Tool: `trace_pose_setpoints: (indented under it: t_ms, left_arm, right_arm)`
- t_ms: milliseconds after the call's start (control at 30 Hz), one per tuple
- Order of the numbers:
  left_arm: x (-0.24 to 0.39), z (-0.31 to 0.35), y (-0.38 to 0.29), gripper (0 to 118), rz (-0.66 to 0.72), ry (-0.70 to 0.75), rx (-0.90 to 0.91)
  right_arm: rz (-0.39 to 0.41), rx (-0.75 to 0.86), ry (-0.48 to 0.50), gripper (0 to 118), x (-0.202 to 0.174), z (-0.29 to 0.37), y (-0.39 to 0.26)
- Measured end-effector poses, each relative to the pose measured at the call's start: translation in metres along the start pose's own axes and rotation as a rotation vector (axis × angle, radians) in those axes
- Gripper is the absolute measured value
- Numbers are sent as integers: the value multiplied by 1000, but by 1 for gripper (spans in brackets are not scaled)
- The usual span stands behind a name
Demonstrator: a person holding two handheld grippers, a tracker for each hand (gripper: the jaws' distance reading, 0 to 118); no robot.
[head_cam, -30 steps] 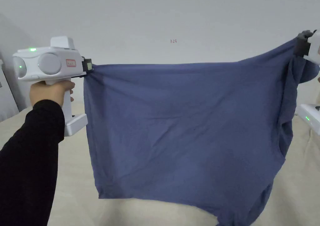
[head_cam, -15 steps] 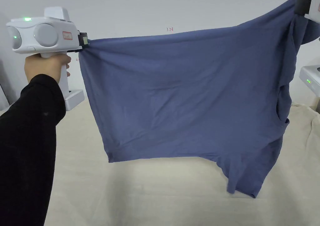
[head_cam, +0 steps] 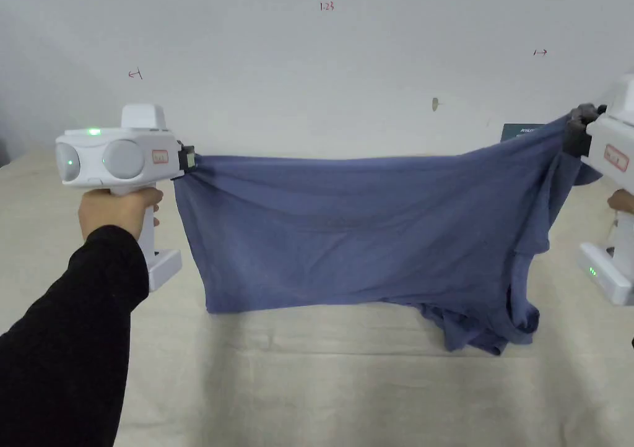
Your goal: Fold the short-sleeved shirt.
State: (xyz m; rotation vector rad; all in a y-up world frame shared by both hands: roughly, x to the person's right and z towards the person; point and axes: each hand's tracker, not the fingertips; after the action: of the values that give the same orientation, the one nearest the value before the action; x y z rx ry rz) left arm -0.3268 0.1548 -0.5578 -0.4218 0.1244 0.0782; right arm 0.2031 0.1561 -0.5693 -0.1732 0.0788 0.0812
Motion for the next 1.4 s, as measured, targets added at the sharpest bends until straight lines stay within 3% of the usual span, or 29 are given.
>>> trace_pose_setpoints:
  t_ms: [300, 600, 767, 1033, 1400]
  left_arm:
    - [-13, 26, -101, 0, 49, -24, -111]
    - [-34, 102, -202, 0, 100, -4, -215]
    - [-51, 129, -257, 0, 116, 12, -296]
    - [-65, 180, -316, 0, 153, 25, -370]
    - [-75, 209, -354, 0, 132, 38, -427]
  right_arm:
    - [-44, -107, 59, 2, -3, 55, -91]
    - [-70, -208, 133, 2, -11, 160, -154]
    - [-125, -266, 167, 2, -14, 220, -185]
    - [-149, -357, 192, 2, -14, 295, -225]
    - [-160, -456, 191, 2, -2, 341, -271]
